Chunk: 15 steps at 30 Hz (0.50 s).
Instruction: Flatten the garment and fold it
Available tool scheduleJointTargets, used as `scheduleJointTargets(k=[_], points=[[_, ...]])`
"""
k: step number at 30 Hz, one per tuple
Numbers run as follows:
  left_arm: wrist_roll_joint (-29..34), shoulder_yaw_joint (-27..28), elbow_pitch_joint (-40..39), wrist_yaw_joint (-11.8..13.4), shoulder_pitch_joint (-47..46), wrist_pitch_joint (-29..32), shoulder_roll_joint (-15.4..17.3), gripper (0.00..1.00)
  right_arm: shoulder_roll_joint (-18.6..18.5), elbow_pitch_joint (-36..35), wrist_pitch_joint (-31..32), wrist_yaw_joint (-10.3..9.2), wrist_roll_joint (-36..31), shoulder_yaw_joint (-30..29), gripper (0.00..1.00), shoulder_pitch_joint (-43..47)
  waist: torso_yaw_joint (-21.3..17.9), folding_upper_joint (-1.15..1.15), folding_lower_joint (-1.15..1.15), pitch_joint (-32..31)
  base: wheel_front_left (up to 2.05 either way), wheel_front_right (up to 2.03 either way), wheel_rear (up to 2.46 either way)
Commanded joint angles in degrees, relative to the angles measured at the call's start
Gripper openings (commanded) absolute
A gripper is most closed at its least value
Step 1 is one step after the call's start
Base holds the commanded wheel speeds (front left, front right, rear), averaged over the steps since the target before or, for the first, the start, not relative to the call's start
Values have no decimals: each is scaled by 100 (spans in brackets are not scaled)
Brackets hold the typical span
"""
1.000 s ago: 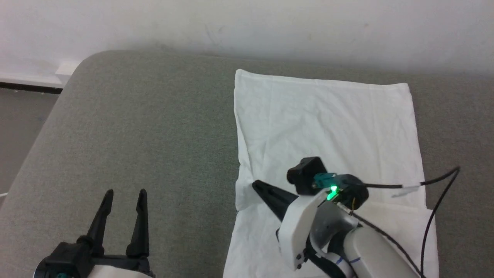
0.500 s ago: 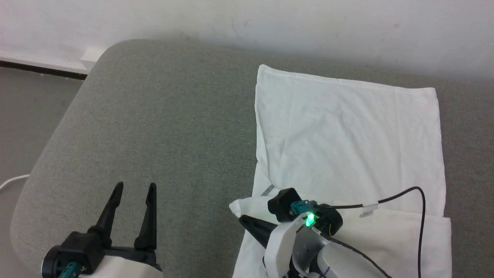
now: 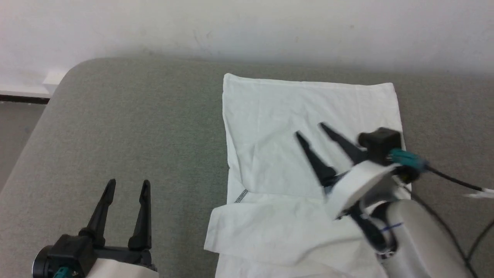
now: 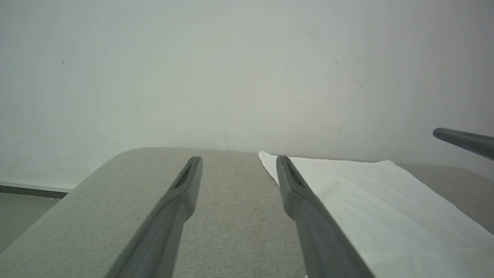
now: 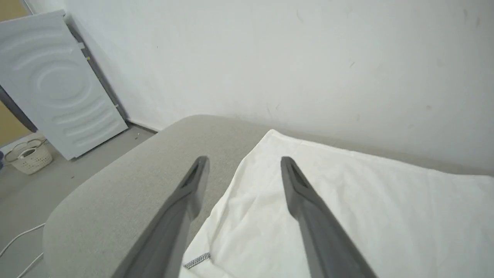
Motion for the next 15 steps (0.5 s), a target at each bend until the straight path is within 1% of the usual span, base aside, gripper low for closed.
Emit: scheduleJointTargets(k=[1, 5, 8, 10, 11, 13, 15], points=[[19, -5, -57, 20, 56, -16, 19, 100, -84, -294, -41, -5, -301, -408, 100, 221, -215, 0, 0, 17, 0, 0, 0], [29, -28, -135, 44, 111, -86, -1, 100, -47, -1553, -76, -5, -1276, -1796, 100, 915, -369, 0, 0, 77, 0, 0, 0], [37, -21, -130, 63, 165, -186, -20, 100, 45, -2381, -221, -5, -1757, -2546, 100, 1472, -465, 0, 0, 120, 0, 0, 0], [75, -27, -93, 67, 218, -253, -13, 100, 84, -2717, -374, -5, -1905, -2920, 100, 1839, -524, 0, 0, 145, 0, 0, 0], [111, -34, -68, 75, 242, -286, -8, 100, 91, -2798, -460, -5, -1876, -3068, 100, 2017, -545, 0, 0, 153, 0, 0, 0], [141, -34, -16, 106, 309, -343, -34, 100, 94, -2799, -650, -5, -1655, -3293, 100, 2330, -595, 0, 0, 160, 0, 0, 0], [145, -20, 53, 138, 382, -389, -68, 100, 96, -2701, -828, -5, -1440, -3392, 100, 2580, -641, 0, 0, 166, 0, 0, 0]])
